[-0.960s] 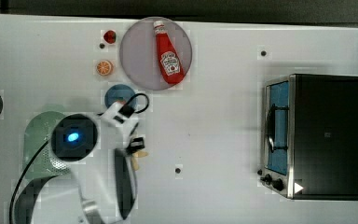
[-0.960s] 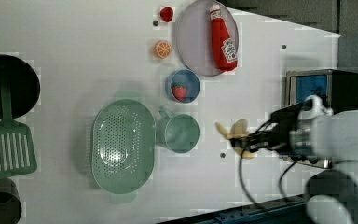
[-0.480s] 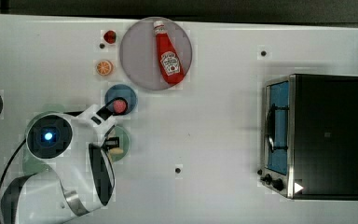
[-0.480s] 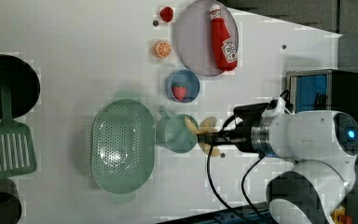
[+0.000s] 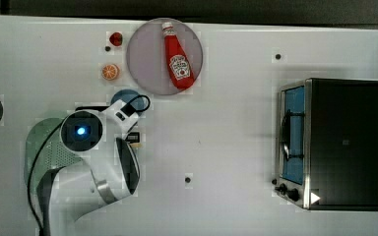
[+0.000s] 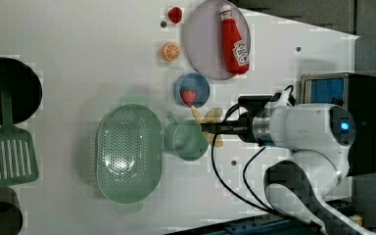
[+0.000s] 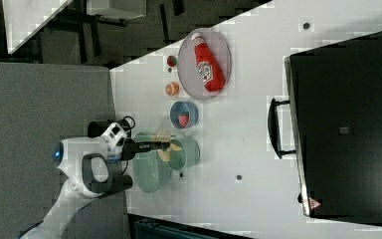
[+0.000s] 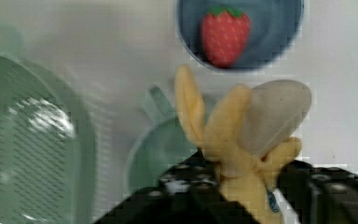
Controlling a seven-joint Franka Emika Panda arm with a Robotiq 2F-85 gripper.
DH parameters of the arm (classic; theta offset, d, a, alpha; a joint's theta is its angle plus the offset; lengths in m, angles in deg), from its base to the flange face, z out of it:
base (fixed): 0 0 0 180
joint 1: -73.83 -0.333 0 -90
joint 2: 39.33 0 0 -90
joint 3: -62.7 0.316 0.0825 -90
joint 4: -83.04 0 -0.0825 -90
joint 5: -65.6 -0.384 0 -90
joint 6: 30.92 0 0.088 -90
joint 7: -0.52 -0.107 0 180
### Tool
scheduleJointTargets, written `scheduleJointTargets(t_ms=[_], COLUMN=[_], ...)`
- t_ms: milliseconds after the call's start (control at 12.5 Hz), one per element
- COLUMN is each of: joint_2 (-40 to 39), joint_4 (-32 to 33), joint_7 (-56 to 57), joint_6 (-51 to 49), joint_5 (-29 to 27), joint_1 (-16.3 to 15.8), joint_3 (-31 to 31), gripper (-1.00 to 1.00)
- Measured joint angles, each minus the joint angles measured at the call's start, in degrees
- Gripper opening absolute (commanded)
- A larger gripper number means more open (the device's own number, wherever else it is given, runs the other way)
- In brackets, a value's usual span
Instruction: Pick Banana and place it in mug.
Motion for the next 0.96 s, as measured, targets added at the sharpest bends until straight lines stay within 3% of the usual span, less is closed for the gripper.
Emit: scheduleJointTargets(t_ms=[240,640,960], joint_2=[-1.9,2.7,14.0], joint_4=[2.0,1.7,-0.6], joint_7=[0.0,-0.3,-0.4], joint_6=[2.0,3.6,-7.1], joint_5=[-0.8,-0.9,-1.8], joint_1=[0.2,-0.4,-0.1], joint_3=[0.8,-0.7,-6.1], gripper=[1.00,1.00,1.00])
